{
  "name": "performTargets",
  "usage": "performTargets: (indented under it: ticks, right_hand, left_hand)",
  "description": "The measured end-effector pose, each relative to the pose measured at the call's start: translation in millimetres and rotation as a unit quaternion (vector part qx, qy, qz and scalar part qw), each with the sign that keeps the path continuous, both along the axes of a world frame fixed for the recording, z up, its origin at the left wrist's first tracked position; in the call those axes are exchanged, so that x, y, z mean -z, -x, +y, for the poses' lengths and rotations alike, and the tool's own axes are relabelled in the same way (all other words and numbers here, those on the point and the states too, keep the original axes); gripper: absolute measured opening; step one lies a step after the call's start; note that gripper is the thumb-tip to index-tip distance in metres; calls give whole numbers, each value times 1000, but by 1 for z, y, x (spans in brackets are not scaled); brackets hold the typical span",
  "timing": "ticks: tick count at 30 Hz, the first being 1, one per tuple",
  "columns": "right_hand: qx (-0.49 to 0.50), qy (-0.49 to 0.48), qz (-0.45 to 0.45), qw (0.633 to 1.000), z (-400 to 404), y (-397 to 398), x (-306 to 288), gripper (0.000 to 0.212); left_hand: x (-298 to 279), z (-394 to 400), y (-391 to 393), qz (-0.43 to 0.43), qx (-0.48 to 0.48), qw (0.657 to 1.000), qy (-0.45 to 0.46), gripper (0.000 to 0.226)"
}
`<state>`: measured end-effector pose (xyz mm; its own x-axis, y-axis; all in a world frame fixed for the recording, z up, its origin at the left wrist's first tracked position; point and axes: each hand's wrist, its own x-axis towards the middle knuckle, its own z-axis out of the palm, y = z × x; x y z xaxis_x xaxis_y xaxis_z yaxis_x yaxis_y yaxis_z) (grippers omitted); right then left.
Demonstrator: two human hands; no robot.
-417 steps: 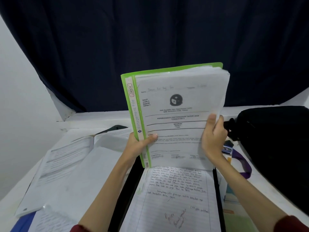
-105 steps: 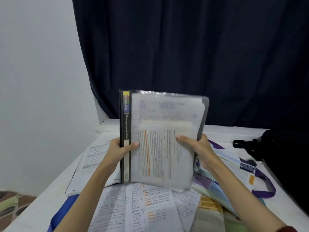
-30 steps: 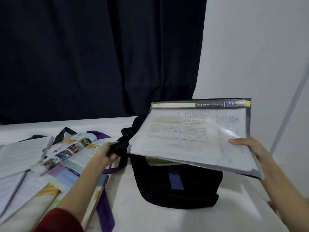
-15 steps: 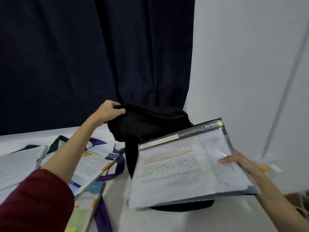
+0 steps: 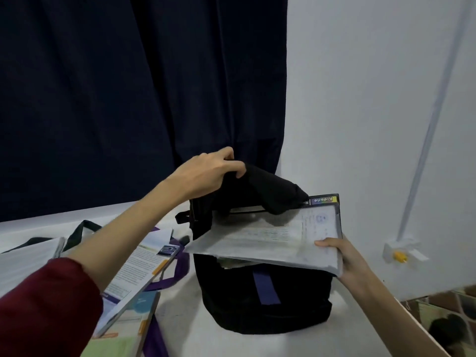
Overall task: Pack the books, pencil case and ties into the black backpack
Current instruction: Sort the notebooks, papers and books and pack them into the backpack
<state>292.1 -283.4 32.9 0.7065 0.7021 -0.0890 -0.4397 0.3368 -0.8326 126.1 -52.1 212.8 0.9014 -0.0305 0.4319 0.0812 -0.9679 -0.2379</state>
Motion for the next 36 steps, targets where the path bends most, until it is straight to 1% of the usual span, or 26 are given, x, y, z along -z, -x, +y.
performTargets:
  ticks: [3,5,8,10,12,14,16,20,23,25,27,29,31,33,35,36]
  right_hand:
    - [66,-34,22,997,15,5,4,74]
    - [118,-48,35,991,33,16,5,64]
    - [162,-12,33,986,57,35,5,51]
    - [165,25,12,986,64,39,9,53]
    - [147,56,-8,987,62,37,12,56]
    - [131,68,-10,989,59,33,12,56]
    - [138,71,-11,988,60,32,9,54]
    - [199,47,3,979,61,36,3,58]
    - [300,50,35,952,56,36,7,53]
    - [342,48,61,936,63,38,10,54]
    - [332,18,82,940,83,47,10,62]
    - [280,5,100,955,105,61,9,61]
    - [182,21,131,974,118,70,8,46]
    - [97,57,152,982,117,71,8,31]
    - [72,59,177,980,112,64,10,27]
    - [79,50,190,977,111,62,10,28]
  left_hand:
    - [-18,16,-3,-38,-13,996,76,47]
    - [-27,25,-10,-75,-34,989,120,47]
    - [-29,29,-18,-108,-29,980,163,43]
    - [-26,29,-21,-106,-27,980,168,41]
    - [-20,30,-21,-99,-31,982,161,39]
    - [-15,30,-20,-94,-33,983,152,38]
    - [-11,31,-20,-90,-29,984,150,38]
    - [-15,35,-19,-110,-15,981,157,39]
    - [-24,40,-19,-122,-18,979,164,40]
    - [-26,38,-21,-125,-18,978,164,41]
    - [-25,32,-25,-124,-13,979,159,41]
    - [-24,25,-29,-118,-5,981,155,41]
    - [-26,21,-32,-107,-2,983,151,41]
    - [-27,21,-32,-97,-9,985,145,41]
    - [-27,24,-31,-95,-15,984,148,41]
    - [-26,25,-30,-97,-15,983,153,41]
